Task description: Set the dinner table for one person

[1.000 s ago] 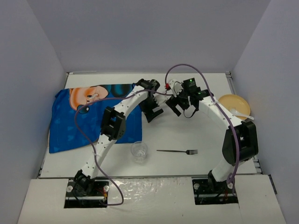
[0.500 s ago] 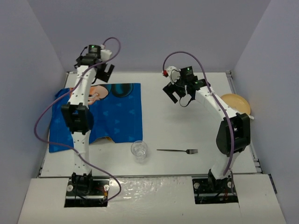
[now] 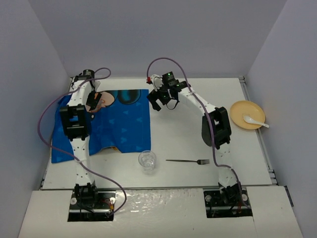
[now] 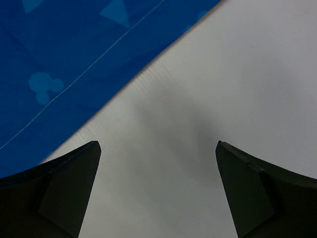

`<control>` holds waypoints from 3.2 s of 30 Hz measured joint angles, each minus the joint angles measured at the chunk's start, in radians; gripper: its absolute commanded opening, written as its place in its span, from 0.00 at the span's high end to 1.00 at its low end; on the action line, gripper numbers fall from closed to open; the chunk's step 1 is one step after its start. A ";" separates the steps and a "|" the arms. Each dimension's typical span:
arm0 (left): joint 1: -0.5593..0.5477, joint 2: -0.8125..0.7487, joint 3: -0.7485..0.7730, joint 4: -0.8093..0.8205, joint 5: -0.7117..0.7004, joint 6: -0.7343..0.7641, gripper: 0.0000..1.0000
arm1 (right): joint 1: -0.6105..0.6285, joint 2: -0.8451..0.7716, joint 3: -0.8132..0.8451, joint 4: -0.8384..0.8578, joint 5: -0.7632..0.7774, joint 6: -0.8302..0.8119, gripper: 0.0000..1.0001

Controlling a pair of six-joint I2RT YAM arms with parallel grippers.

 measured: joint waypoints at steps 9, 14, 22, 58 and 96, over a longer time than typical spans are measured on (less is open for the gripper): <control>-0.007 0.003 -0.082 0.005 0.030 0.024 0.12 | 0.087 0.157 0.138 -0.120 -0.155 0.013 0.20; -0.012 0.003 -0.082 -0.022 0.053 0.045 0.14 | 0.160 0.234 0.309 -0.125 -0.039 0.021 1.00; -0.123 0.051 -0.016 -0.139 0.034 0.097 0.13 | 0.221 0.342 0.340 -0.094 0.372 0.015 0.91; -0.145 0.085 0.273 -0.080 0.088 0.031 0.03 | -0.090 0.178 0.212 -0.186 0.444 -0.068 0.08; 0.038 0.227 0.331 -0.200 0.302 0.290 1.00 | -0.186 0.249 0.201 -0.033 0.193 -0.091 0.09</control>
